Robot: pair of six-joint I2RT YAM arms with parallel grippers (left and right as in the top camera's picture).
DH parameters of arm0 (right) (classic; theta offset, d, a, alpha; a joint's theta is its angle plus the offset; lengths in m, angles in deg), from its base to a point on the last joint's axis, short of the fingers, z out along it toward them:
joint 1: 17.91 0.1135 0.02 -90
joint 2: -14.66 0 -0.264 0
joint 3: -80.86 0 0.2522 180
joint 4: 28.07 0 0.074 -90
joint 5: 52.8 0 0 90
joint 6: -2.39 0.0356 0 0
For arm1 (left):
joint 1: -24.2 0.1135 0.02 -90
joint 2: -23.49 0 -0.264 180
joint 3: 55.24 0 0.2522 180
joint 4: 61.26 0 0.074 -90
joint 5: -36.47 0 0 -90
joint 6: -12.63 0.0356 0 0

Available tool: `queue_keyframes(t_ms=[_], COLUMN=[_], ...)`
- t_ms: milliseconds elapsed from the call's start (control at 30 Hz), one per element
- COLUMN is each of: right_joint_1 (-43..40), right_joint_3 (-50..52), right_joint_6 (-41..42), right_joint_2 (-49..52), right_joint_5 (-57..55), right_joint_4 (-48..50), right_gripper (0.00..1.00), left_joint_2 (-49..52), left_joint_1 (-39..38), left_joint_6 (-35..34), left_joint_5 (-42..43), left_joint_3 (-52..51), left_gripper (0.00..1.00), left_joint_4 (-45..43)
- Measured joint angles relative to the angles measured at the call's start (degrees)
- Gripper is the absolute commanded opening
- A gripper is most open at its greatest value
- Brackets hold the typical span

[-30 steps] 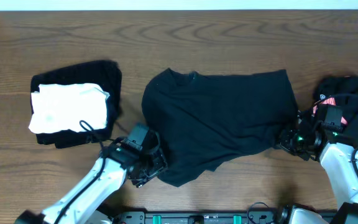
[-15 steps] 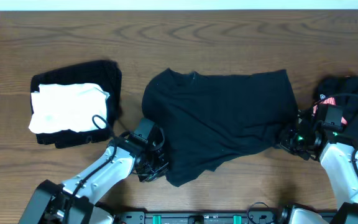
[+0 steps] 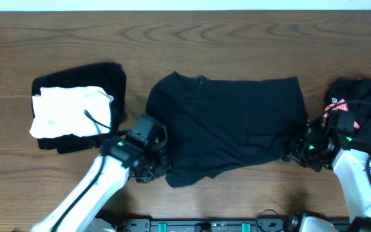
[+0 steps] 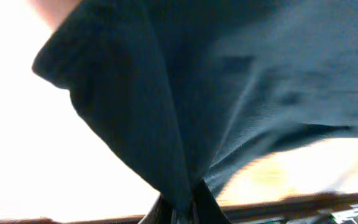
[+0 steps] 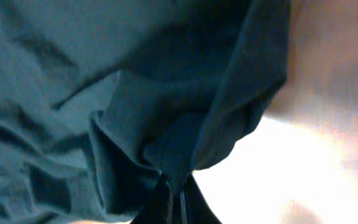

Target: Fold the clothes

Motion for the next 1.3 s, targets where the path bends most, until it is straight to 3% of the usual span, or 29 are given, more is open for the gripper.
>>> queue_keyframes(t_ms=[167,367,533,700,933,1300], right_joint_1=[0.0,2.0,4.4,5.2,5.2,5.2], right_joint_3=[-4.9,-11.4,-12.9,-12.9,-12.9,-12.9], right_joint_6=[-0.5,-0.9,-1.0,-0.8,1.1,8.2], right_joint_2=[-3.3,-4.6,-2.4,4.0,10.5,18.8], right_joint_5=[0.0,-0.1,-0.1,-0.2,0.0,1.2], right_joint_4=[-8.0,-7.4,-4.2,0.2,9.1,23.9], right_gripper=[0.01,0.01,0.01,0.01,0.01,0.01], left_joint_2=[-6.8,-8.0,-6.9,-4.1,5.1,18.0], left_joint_1=[0.0,0.0,0.7,1.4,1.4,6.4], left_joint_6=[1.9,2.5,5.5,13.2,20.0,23.5], left_joint_5=[-3.1,-6.6,-9.5,-10.7,-11.0,-11.0], left_joint_3=[4.8,5.1,5.1,5.1,5.2,5.1], left_gripper=[0.06,0.06,0.06,0.06,0.06,0.06], left_joint_4=[2.7,1.4,-8.4,-19.7,-27.7,-41.8])
